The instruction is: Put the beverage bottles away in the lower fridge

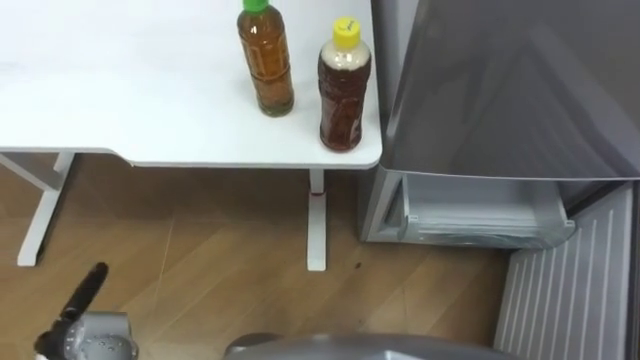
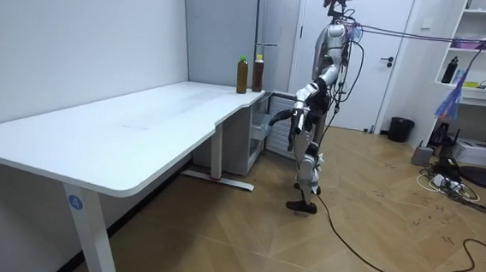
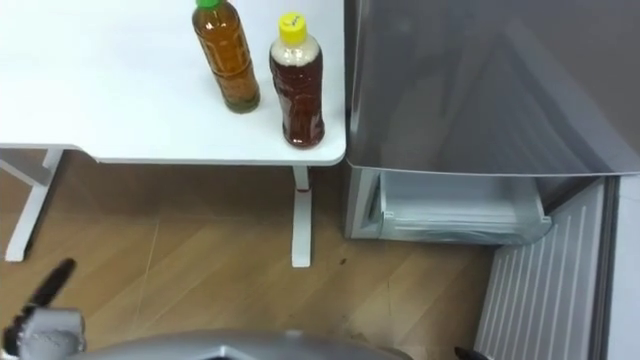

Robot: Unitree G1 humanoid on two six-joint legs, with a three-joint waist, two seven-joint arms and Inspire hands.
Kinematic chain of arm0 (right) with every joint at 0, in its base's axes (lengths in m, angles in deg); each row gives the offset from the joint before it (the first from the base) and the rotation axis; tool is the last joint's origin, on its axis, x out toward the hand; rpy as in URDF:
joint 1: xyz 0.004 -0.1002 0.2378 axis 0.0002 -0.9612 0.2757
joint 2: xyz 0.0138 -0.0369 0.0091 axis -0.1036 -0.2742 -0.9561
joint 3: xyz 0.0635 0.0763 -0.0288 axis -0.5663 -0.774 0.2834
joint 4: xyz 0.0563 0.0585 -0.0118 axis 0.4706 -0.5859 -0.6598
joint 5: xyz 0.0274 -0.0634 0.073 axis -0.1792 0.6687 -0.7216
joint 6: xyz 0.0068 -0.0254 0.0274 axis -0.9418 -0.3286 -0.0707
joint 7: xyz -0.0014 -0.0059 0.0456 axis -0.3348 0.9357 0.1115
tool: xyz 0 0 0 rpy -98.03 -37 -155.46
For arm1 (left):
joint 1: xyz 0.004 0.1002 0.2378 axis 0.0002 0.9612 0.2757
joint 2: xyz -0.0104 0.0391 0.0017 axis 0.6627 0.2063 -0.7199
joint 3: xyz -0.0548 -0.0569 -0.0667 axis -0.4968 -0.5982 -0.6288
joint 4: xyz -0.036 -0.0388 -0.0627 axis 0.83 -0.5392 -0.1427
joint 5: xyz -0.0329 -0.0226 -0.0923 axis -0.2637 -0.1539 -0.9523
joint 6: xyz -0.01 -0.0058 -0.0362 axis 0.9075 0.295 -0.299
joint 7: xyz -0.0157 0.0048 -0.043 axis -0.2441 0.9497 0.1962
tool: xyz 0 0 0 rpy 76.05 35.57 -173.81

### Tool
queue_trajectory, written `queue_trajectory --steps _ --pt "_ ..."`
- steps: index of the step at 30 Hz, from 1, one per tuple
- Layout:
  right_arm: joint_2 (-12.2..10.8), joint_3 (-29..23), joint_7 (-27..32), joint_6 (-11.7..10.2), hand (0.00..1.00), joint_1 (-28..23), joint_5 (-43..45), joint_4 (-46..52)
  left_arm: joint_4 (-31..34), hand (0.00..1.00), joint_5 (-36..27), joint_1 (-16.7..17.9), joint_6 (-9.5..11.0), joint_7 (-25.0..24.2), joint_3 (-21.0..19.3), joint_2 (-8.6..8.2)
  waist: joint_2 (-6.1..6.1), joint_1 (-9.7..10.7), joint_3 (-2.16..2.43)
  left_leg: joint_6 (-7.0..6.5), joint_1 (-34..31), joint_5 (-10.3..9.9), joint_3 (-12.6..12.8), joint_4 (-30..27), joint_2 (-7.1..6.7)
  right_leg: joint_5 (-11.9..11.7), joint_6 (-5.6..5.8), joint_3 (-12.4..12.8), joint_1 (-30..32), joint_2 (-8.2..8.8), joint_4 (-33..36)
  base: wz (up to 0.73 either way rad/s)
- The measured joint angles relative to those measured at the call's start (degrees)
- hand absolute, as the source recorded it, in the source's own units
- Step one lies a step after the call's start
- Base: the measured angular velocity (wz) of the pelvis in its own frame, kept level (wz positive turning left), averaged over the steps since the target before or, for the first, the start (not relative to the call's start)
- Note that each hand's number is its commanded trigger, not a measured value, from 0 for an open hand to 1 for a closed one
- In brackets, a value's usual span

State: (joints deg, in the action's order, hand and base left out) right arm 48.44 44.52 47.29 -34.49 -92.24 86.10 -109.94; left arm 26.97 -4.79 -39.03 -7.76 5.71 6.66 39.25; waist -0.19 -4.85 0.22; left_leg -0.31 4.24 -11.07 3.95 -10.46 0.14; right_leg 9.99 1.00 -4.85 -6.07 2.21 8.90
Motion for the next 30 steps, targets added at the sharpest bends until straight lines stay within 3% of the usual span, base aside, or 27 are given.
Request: queue_trajectory --steps 2,6,9,21,27,30 --pt "0.0 0.0 -0.1 -0.1 0.0 -0.9 0.6 0.6 5.4 0.0 2.4 0.0 0.3 3.0 -0.6 0.74 -0.02 0.0 0.01 0.0 0.0 0.0 0.0 0.0 0.01 0.0 -0.04 0.1 0.0 -0.04 0.0 0.0" --pt "0.0 -0.1 0.1 -0.2 0.0 -2.0 1.2 1.1 15.0 0.0 9.1 -0.2 2.8 7.9 -2.4 2.71 -0.39 -0.3 0.24 0.0 0.4 0.0 0.2 0.4 0.04 0.0 -0.04 0.2 0.0 -0.07 -0.1 -0.05" --pt "0.0 -0.1 0.0 -0.1 0.0 -2.1 1.2 0.7 23.4 0.0 16.8 0.2 3.3 9.3 -3.2 2.85 -0.3 -0.4 0.24 0.0 0.5 0.0 -0.2 0.5 0.0 0.0 -0.04 -0.2 -0.1 -0.08 -0.1 0.01" --pt "0.3 -0.2 -3.1 0.9 0.0 -2.2 3.3 -0.1 39.3 0.0 35.7 0.1 3.6 3.9 -3.0 3.14 -0.67 0.3 0.02 0.08 1.3 0.0 -2.5 0.6 -0.11 0.2 -0.21 -1.5 -1.5 -0.24 -0.3 0.05" --pt "0.5 0.0 -3.9 0.5 0.0 -1.9 3.9 -0.1 47.5 0.0 38.3 0.1 3.6 -1.9 -0.3 3.58 -0.61 1.2 -0.64 0.14 1.1 -0.1 -3.1 0.1 -0.3 0.5 -0.41 -1.5 -2.0 -0.24 -1.1 0.04" --pt "0.9 0.0 -5.1 0.3 0.0 -1.5 4.5 -0.2 50.9 0.0 38.1 0.1 3.6 -7.4 2.2 3.84 -0.86 1.6 -0.63 0.13 1.1 -0.1 -3.1 0.1 -0.35 0.5 -0.41 -1.2 -2.1 -0.24 -1.0 0.01"
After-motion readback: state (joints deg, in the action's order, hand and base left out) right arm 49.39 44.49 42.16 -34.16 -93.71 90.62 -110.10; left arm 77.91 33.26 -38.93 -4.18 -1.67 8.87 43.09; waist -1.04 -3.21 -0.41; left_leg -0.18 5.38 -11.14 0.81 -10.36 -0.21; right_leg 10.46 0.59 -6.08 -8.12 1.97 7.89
